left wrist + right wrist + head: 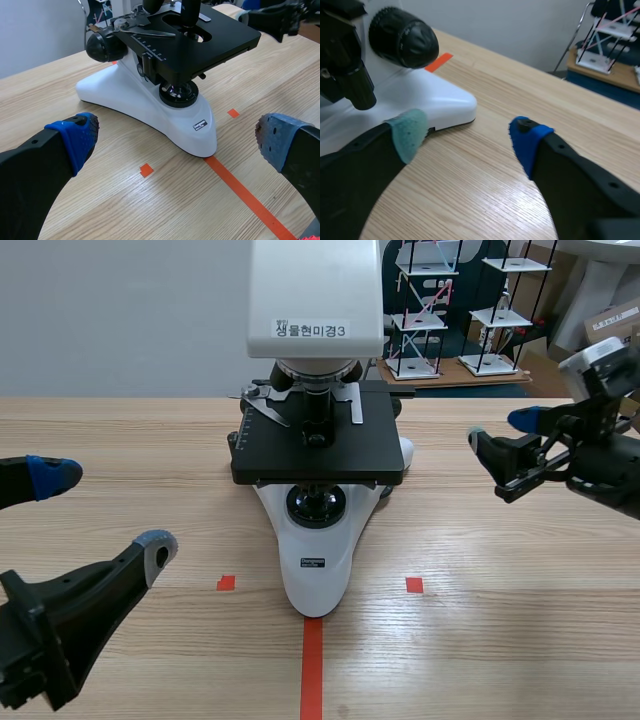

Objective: Return to the home posture

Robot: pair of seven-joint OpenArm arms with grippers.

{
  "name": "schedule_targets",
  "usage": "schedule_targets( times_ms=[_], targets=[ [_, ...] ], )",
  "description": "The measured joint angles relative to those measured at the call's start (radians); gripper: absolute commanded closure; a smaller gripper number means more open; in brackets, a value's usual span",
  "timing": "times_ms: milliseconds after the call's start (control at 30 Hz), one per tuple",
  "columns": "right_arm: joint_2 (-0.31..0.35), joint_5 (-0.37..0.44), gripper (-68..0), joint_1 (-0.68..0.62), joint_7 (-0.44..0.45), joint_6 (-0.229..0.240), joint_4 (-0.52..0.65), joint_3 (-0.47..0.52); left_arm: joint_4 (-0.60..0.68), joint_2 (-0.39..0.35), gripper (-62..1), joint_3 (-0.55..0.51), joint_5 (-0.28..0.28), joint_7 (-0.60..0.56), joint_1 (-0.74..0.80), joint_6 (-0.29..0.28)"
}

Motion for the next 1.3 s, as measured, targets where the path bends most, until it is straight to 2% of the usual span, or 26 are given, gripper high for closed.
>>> schedule_targets(
  times_ms=[167, 300, 467, 633, 767, 933, 1300],
  targets=[
    [0.037, 0.0, -58.7, -0.204, -0.002, 0.0, 0.215, 0.106, 0.0, 0.0, -62.3, 0.0, 0.0, 0.0, 0.0, 0.0],
    [0.045, -0.001, -64.6, -0.39, -0.036, 0.0, 0.396, 0.187, 0.0, 0.0, -62.3, 0.0, 0.0, 0.0, 0.0, 0.0],
    [0.045, -0.008, -66.0, -0.607, -0.042, 0.001, 0.607, 0.29, 0.0, 0.0, -62.3, 0.0, 0.0, 0.0, 0.0, 0.0],
    [0.046, -0.032, -66.0, -0.782, -0.042, 0.001, 0.752, 0.373, 0.0, 0.0, -62.3, 0.0, 0.0, 0.0, 0.0, 0.0],
    [0.046, -0.064, -66.0, -0.885, 0.002, 0.001, 0.818, 0.42, 0.0, 0.0, -62.3, 0.0, 0.0, 0.0, 0.0, 0.0],
    [0.046, -0.087, -65.9, -0.959, 0.093, 0.0, 0.83, 0.436, 0.0, 0.0, -62.3, 0.0, 0.0, 0.0, 0.0, 0.0],
    [0.046, -0.098, -65.9, -0.972, 0.109, 0.0, 0.823, 0.436, 0.0, 0.0, -62.3, 0.0, 0.0, 0.0, 0.0, 0.0]
  ],
)
